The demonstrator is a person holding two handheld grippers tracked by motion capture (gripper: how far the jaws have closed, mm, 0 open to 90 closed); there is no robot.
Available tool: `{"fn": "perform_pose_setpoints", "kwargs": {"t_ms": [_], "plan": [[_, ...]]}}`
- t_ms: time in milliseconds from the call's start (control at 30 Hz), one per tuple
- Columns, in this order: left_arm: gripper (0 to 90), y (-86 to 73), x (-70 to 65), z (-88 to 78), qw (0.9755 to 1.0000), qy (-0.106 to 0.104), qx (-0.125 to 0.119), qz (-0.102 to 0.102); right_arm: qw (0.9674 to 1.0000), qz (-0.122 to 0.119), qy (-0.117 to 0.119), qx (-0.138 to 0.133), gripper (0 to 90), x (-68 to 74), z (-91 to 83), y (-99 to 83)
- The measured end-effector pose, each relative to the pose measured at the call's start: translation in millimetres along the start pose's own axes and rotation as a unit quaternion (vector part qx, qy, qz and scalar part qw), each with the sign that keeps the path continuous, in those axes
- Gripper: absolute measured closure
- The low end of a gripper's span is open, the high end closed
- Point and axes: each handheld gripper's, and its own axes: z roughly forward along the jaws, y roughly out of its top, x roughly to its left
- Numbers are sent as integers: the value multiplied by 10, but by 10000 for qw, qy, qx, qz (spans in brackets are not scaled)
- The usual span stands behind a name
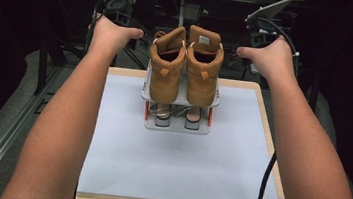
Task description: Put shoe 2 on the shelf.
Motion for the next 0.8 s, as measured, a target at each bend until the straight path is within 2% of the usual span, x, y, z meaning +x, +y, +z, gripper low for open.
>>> {"fn": "perform_pose_setpoints", "kwargs": {"t_ms": [167, 367, 567, 800], "plan": [[418, -54, 77, 31, 10000, -10, 23, 55, 10000, 37, 35, 29, 464, -73, 37, -81], [418, -116, 147, 58, 9999, -69, 13, 83, 10000, 4, -47, 53, 464, -147, 62, -160], [418, -208, 237, 167, 9999, -110, 84, 85, 9999, -64, -88, 128, 464, -203, 129, -270], [417, -310, 446, 298, 9998, -109, 194, -18, 9998, -16, -100, 179, 469, -308, 265, -393]]}}
